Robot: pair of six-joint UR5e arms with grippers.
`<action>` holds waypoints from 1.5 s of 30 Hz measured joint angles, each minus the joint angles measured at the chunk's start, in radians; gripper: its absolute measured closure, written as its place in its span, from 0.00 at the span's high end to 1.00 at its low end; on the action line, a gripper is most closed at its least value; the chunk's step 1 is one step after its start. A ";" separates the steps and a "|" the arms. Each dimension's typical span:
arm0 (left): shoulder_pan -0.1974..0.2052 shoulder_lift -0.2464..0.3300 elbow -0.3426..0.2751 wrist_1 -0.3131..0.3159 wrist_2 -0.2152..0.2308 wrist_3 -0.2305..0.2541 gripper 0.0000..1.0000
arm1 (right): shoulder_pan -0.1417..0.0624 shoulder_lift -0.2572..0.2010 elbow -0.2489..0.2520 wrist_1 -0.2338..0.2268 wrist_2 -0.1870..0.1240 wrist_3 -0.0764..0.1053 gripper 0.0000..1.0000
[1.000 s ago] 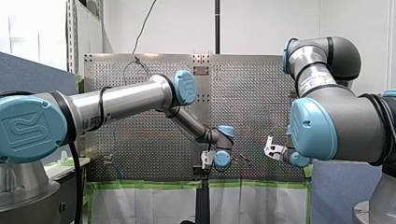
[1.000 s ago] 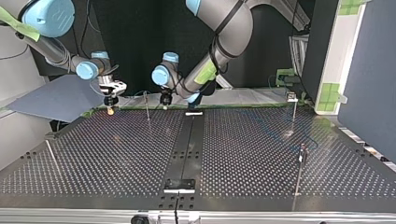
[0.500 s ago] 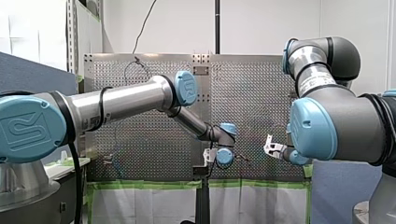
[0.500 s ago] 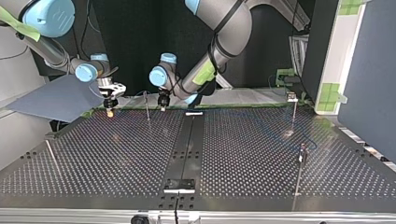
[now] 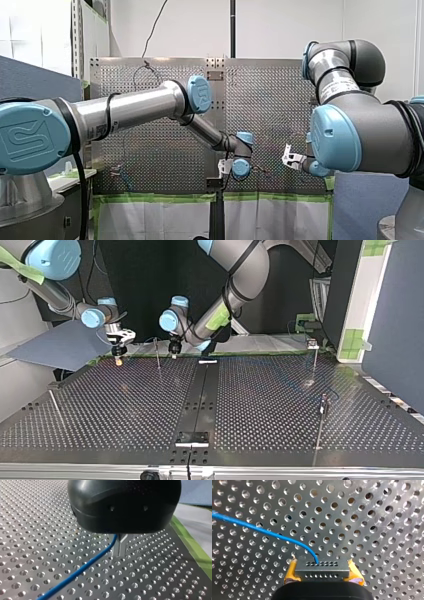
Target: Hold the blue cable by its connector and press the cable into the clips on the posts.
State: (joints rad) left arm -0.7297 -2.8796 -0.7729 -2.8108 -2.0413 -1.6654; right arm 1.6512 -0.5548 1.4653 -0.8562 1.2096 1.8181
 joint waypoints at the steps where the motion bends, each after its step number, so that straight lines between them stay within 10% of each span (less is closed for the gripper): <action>1: -0.001 0.001 -0.002 0.005 0.000 0.000 0.41 | 0.001 0.000 0.000 0.000 0.000 0.000 0.00; 2: -0.002 0.001 -0.005 0.009 0.001 -0.001 0.76 | 0.001 0.000 0.000 0.000 0.000 0.000 0.00; 3: -0.004 0.001 -0.008 0.015 0.003 -0.001 0.76 | 0.001 0.000 0.000 0.000 0.000 0.000 0.00; 4: -0.006 0.001 -0.010 0.018 0.003 0.000 0.99 | 0.001 0.000 0.000 0.000 0.000 0.000 0.00; 24: -0.044 0.006 -0.088 -0.038 -0.004 0.072 0.99 | 0.005 0.001 0.000 0.008 0.002 -0.001 0.00; 45: -0.106 0.094 -0.172 0.005 0.023 0.049 0.99 | 0.011 0.003 0.001 0.017 0.005 -0.003 0.00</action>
State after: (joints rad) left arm -0.8355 -2.7855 -0.9446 -2.8054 -2.0185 -1.6165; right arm 1.6619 -0.5522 1.4659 -0.8389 1.2150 1.8152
